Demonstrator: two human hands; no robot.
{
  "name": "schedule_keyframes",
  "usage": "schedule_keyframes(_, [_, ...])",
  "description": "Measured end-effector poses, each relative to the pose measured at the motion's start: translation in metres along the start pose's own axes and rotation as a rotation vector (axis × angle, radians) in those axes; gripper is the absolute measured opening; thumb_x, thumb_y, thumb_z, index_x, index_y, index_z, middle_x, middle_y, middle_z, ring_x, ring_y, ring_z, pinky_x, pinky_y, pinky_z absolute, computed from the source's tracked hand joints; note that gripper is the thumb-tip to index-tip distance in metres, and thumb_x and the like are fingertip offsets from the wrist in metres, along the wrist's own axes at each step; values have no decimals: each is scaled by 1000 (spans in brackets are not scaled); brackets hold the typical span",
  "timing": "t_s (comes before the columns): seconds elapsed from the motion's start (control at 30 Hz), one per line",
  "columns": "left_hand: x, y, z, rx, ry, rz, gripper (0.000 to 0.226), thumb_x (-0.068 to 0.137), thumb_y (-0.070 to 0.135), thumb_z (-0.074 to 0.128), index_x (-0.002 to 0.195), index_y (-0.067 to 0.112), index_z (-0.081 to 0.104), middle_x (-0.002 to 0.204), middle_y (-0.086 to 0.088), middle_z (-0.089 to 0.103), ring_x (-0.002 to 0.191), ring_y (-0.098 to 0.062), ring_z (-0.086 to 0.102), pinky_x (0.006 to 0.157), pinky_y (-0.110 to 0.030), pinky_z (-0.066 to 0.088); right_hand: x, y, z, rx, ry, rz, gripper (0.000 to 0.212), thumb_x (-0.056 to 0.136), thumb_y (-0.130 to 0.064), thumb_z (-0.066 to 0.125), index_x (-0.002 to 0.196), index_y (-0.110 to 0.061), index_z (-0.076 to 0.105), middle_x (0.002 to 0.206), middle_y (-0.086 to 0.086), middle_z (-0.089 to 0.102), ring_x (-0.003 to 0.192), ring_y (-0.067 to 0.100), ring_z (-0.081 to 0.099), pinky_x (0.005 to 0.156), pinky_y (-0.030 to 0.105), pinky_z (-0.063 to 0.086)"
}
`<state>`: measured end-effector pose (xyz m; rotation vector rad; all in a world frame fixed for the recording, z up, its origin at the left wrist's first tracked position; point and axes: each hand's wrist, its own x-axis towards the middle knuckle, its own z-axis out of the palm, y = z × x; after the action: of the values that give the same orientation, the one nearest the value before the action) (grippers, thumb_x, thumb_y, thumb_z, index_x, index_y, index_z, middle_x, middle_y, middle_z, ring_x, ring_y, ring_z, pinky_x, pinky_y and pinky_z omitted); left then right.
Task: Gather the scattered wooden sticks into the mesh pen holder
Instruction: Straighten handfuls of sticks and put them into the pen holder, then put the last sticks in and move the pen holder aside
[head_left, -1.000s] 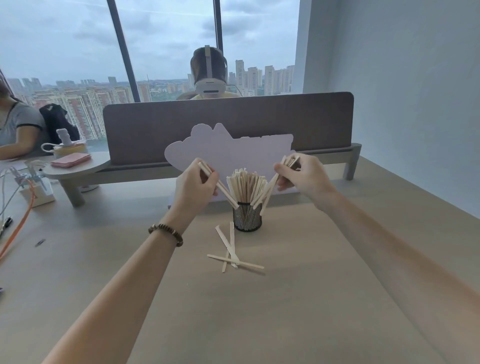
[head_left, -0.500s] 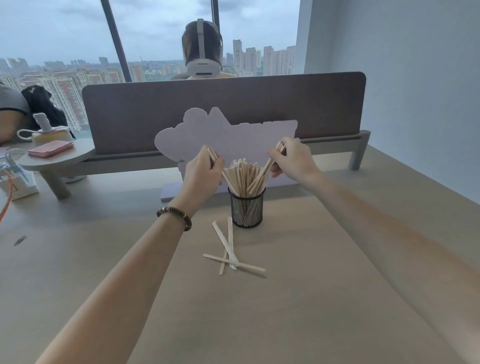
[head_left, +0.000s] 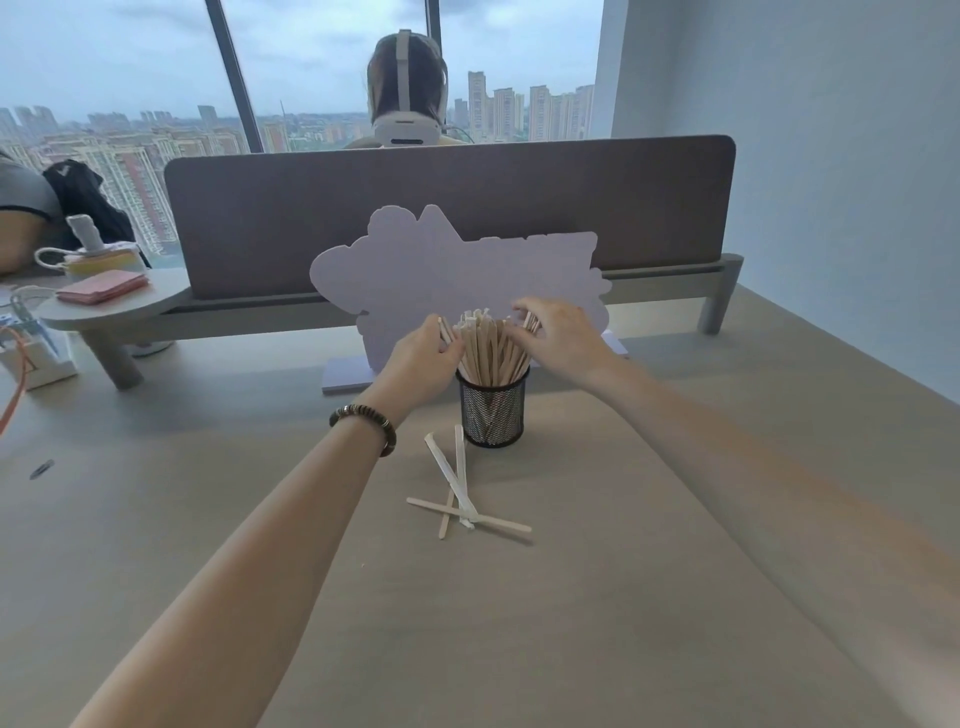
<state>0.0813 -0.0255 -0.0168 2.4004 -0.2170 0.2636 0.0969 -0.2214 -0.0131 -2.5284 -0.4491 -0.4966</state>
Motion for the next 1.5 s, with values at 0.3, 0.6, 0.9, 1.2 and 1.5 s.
schedule_keyframes(0.3, [-8,-3,10,-63,-212,-84,32,103,33,37,129,15,40,112,-10,56,98,-26,53,80,-35,40,-15,-14,-3,205,-308,129,63,104,-47,24,157,-14,13,164,0,16,152,16,13,120,29,8])
schedule_keyframes(0.6, [-28,-32,6,-139,-62,-125,18,90,9,46,98,20,57,102,-5,68,100,-27,64,89,-40,52,-53,-9,-8,311,195,234,41,99,-42,45,124,-14,61,119,3,66,112,19,58,96,34,42])
schedule_keyframes(0.9, [-80,-54,4,476,-692,253,76,81,-9,43,143,34,44,162,2,20,149,-25,11,119,-32,12,-133,-33,28,0,-468,6,35,77,-54,71,93,-22,71,82,-10,59,77,9,56,72,29,48])
schedule_keyframes(1.2, [-84,-62,-9,524,-536,261,19,87,31,69,105,32,64,129,3,59,133,-20,41,105,-36,38,-133,-34,34,-77,-496,-47,13,79,-27,71,91,-22,73,86,-5,66,79,12,55,73,28,48])
schedule_keyframes(1.5, [-91,-63,-17,587,-468,248,7,90,24,62,97,21,65,98,6,62,89,-14,53,78,-29,46,-124,-23,14,28,-388,37,13,78,-15,73,82,-26,66,80,-9,63,67,1,53,61,15,38])
